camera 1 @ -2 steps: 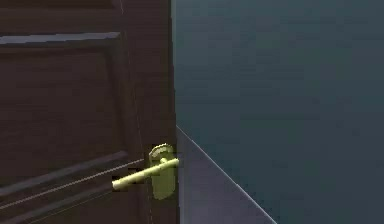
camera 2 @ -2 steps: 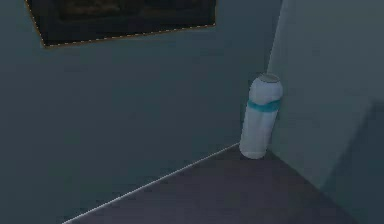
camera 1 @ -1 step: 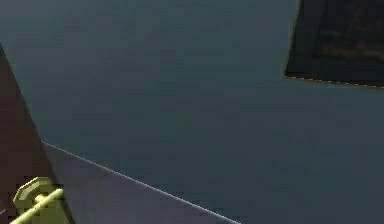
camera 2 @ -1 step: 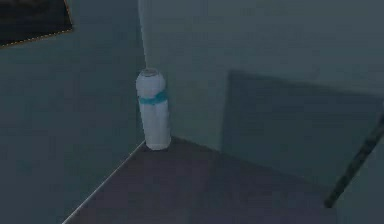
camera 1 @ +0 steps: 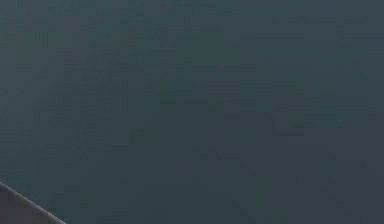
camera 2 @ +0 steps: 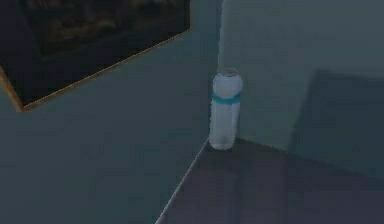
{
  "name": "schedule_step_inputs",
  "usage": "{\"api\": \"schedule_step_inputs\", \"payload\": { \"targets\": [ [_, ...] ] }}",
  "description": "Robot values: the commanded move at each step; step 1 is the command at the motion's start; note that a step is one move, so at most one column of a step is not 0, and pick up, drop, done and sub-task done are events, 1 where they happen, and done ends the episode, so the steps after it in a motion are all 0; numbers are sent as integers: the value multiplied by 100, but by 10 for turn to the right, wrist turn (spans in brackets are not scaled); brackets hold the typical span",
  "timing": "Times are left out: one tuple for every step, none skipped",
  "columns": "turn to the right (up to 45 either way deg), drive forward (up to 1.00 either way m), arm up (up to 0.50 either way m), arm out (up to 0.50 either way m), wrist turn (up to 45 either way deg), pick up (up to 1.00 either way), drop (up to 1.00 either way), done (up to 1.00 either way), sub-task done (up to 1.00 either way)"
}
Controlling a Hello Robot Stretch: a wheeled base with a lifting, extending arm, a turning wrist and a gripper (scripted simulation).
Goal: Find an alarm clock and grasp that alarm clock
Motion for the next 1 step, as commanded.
{"api": "schedule_step_inputs", "payload": {
  "targets": [
    [-450, 0, 0, 0, 0, 0, 0, 0, 0]
  ]
}}
